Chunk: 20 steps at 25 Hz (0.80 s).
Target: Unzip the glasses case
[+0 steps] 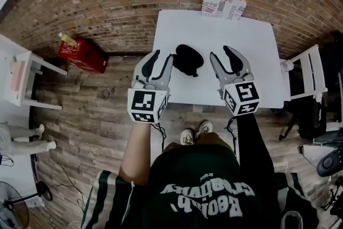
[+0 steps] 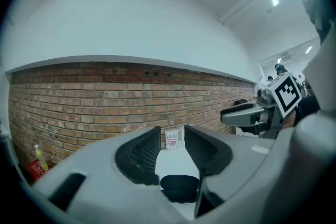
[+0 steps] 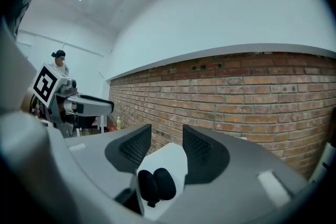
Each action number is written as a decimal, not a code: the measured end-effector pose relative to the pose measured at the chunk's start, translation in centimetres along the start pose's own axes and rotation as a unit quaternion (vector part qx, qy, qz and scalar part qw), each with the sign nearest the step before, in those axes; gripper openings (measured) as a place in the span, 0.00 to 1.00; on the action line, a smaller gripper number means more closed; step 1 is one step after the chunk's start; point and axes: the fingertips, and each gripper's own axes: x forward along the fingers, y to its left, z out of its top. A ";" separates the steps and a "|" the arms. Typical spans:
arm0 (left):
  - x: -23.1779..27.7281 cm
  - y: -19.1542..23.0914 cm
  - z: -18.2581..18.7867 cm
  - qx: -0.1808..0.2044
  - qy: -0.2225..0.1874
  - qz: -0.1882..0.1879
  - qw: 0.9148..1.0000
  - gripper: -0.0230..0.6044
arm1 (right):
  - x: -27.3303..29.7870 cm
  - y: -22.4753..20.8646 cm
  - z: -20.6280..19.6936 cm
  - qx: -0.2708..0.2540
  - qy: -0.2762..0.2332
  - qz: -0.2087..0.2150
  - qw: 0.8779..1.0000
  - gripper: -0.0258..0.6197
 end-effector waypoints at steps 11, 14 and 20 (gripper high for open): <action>-1.0 -2.1 1.3 0.022 -0.014 0.005 1.000 0.04 | -3.1 0.1 0.4 -0.029 -0.004 -0.013 0.999 0.06; -1.4 -2.3 1.3 0.022 -0.015 0.005 1.000 0.04 | -3.5 0.5 0.3 -0.036 -0.002 -0.012 0.999 0.06; -1.7 -2.7 1.2 0.024 -0.014 0.004 1.000 0.04 | -4.0 0.7 0.1 -0.028 -0.004 -0.013 1.000 0.06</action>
